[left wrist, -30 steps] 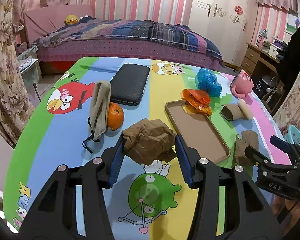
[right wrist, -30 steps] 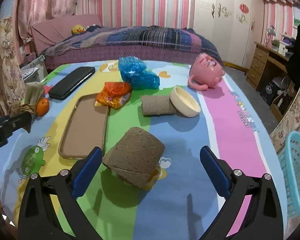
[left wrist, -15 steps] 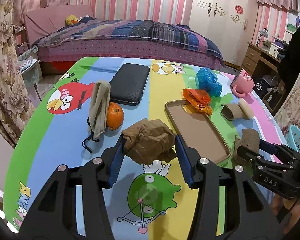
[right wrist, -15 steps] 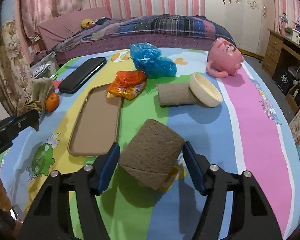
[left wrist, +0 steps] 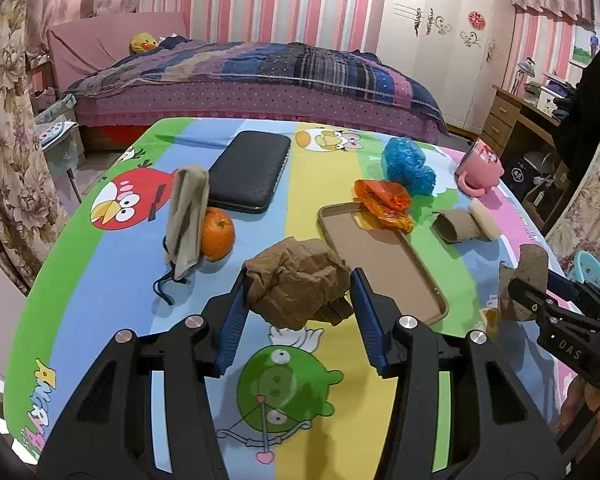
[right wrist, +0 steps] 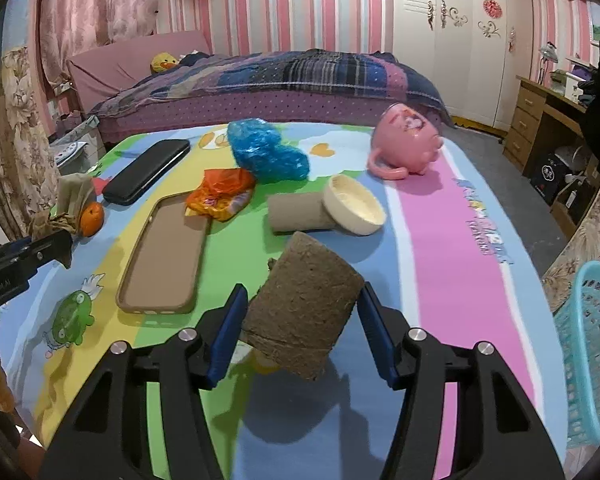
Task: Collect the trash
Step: 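Grasp the brown cardboard sleeve with the right gripper while left holds the paper ball, then carry the paper ball and cardboard sleeve over the blue basket with both grippers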
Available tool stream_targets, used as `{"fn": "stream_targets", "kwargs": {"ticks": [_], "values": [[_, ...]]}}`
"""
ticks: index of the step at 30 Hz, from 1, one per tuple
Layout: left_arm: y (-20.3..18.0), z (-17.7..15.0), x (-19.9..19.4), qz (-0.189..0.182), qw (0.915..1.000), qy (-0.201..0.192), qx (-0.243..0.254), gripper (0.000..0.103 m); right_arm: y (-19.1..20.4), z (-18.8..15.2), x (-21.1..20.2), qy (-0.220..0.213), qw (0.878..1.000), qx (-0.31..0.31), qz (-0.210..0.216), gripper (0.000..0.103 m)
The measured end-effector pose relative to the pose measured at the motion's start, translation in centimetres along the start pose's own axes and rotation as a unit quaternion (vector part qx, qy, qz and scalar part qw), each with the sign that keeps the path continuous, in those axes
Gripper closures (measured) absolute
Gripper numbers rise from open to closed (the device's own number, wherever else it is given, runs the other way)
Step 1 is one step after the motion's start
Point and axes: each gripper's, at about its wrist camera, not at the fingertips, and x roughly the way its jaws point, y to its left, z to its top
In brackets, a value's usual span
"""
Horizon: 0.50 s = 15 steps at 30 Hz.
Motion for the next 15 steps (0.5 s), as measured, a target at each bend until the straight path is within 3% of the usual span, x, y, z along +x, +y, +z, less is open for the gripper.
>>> {"fn": "stream_targets", "kwargs": {"ticks": [15], "values": [[-1.3,0.1,-1.0,-0.002,0.9999,-0.016,0.005,0.054,-2.2,0.2,-2.1,-0.027,0.999,-0.007,-0.022,0.047]]}}
